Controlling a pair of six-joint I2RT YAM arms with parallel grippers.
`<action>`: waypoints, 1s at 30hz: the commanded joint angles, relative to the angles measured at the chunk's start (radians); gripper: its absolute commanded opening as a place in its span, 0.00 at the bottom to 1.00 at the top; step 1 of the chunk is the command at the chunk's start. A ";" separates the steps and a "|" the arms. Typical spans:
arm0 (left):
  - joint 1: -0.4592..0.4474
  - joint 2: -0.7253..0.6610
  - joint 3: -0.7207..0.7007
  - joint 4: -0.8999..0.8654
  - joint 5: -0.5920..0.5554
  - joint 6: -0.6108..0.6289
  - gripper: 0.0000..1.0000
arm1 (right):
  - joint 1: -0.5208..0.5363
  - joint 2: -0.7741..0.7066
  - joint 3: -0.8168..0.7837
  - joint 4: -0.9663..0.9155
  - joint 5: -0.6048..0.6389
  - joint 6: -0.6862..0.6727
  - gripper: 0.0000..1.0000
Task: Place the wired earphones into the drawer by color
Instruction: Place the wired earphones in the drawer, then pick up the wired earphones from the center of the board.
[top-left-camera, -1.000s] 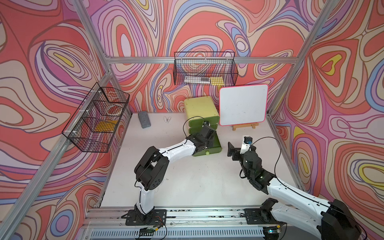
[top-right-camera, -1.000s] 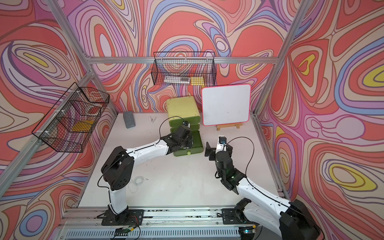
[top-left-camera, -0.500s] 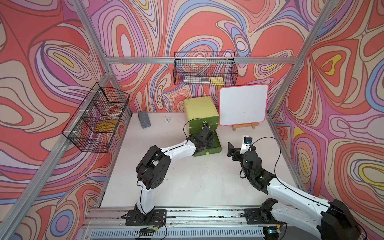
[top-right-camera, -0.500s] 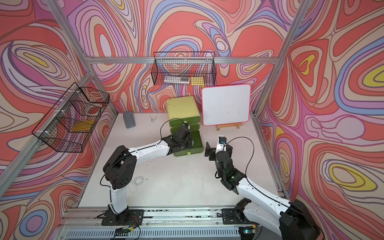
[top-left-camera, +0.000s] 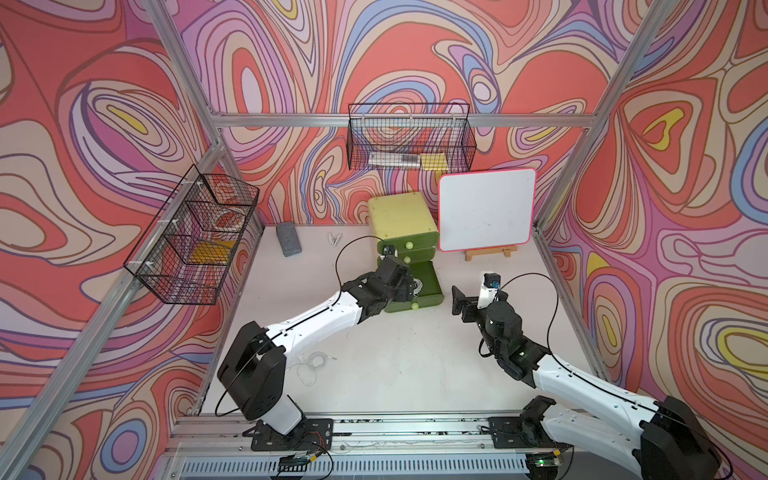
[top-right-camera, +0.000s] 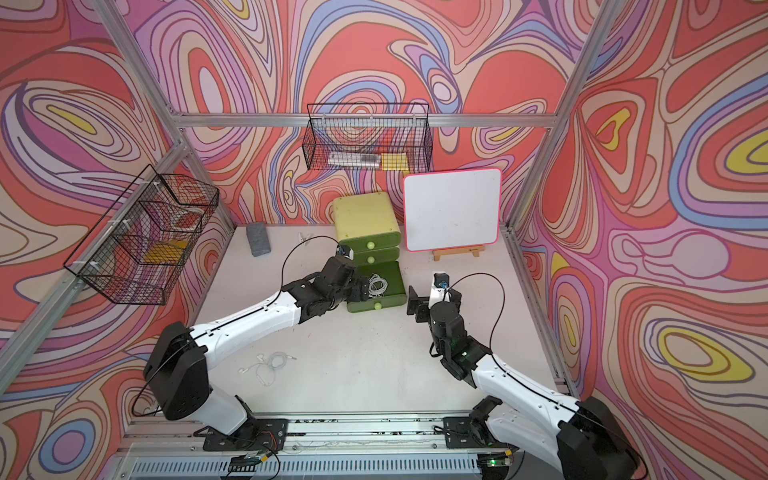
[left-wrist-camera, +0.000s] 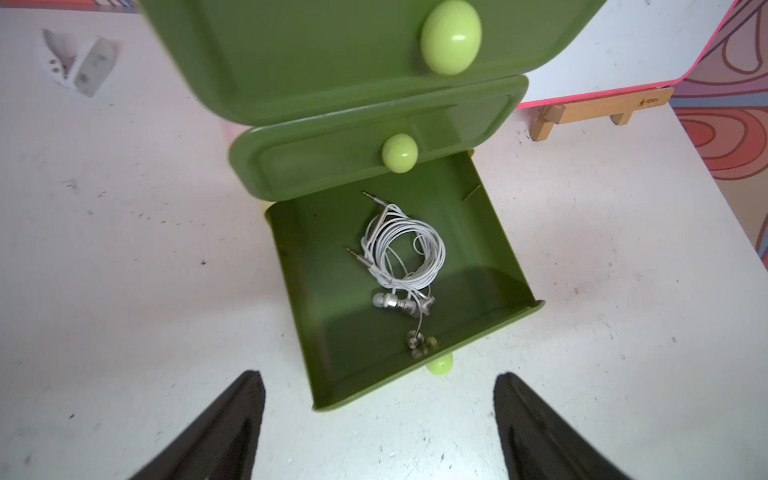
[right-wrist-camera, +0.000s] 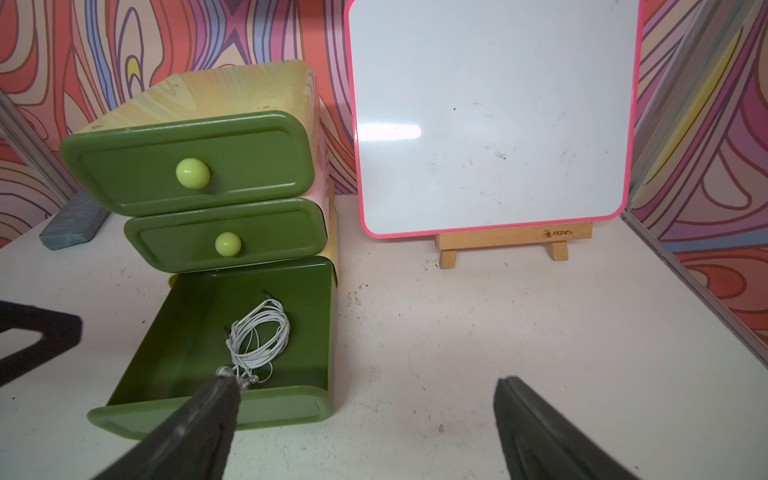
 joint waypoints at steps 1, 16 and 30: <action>0.007 -0.064 -0.049 -0.140 -0.079 -0.027 0.94 | -0.002 0.014 0.018 0.004 -0.055 -0.017 0.98; 0.007 -0.363 -0.266 -0.475 -0.121 -0.158 0.99 | -0.002 0.146 0.100 -0.005 -0.447 0.045 0.98; 0.072 -0.479 -0.488 -0.459 0.022 -0.261 0.98 | -0.002 0.163 0.066 0.012 -0.447 0.065 0.98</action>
